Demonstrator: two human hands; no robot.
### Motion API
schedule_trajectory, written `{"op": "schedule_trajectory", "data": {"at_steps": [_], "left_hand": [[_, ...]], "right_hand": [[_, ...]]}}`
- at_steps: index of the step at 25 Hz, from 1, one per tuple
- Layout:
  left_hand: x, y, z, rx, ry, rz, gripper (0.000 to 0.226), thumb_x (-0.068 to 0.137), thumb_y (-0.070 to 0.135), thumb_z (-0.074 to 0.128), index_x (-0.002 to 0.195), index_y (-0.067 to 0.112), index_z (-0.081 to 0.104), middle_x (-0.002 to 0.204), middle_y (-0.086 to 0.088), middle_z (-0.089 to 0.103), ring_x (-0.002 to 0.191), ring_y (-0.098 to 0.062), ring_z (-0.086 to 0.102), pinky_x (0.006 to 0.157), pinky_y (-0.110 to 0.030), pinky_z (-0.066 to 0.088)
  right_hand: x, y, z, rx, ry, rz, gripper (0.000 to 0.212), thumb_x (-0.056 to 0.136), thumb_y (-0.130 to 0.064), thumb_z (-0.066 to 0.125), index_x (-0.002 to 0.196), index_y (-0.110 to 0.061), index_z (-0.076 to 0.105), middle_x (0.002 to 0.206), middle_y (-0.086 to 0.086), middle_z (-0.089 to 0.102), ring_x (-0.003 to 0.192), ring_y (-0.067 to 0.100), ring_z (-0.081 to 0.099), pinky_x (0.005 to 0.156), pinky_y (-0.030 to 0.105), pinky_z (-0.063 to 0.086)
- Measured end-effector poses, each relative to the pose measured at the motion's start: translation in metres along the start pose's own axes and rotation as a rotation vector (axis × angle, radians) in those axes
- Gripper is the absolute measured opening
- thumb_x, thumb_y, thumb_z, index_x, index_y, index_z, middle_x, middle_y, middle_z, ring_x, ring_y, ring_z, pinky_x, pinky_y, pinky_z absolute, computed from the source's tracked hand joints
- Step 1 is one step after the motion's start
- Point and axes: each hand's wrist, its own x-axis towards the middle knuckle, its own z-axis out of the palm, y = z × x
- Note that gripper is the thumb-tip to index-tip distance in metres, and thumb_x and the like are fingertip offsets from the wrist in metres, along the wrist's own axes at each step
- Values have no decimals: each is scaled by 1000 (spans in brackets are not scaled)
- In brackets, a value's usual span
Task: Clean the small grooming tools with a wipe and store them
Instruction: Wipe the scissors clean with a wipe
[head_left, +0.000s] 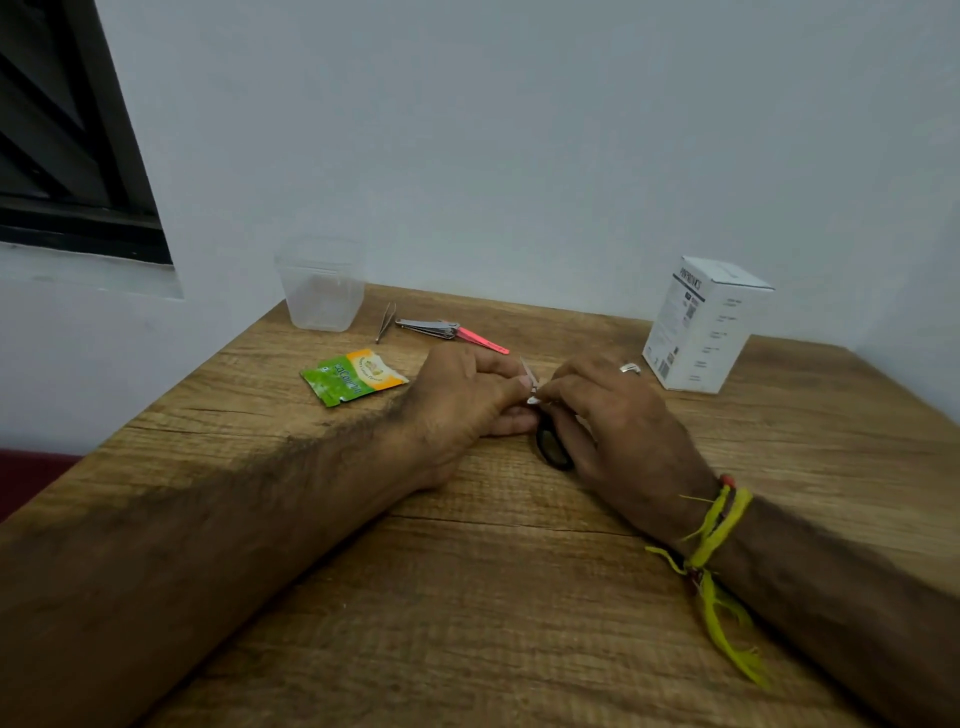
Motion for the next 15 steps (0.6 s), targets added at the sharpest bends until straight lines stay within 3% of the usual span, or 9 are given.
{"op": "schedule_trajectory", "data": {"at_steps": [4, 7, 15], "left_hand": [[-2, -1, 5, 15, -21, 21, 6, 93, -5, 62, 94, -5, 68, 81, -13, 71, 63, -11, 71, 64, -23, 62], [-1, -3, 3, 5, 4, 24, 6, 92, -6, 62, 94, -6, 67, 82, -15, 70, 66, -12, 71, 61, -21, 60], [1, -3, 4, 31, 19, 60, 14, 95, -1, 61, 107, -6, 66, 80, -15, 71, 57, -10, 67, 65, -26, 61]], "right_hand": [[-4, 3, -6, -12, 2, 44, 16, 94, -15, 54, 96, -7, 68, 93, 5, 62, 87, 24, 58, 76, 40, 49], [-4, 1, -5, 8, -49, 15, 18, 94, -17, 53, 97, -9, 68, 93, 4, 62, 88, 23, 57, 77, 36, 47], [-4, 1, -10, -3, -64, -2, 17, 94, -15, 53, 100, -9, 69, 93, 3, 61, 86, 23, 58, 75, 37, 49]]}}
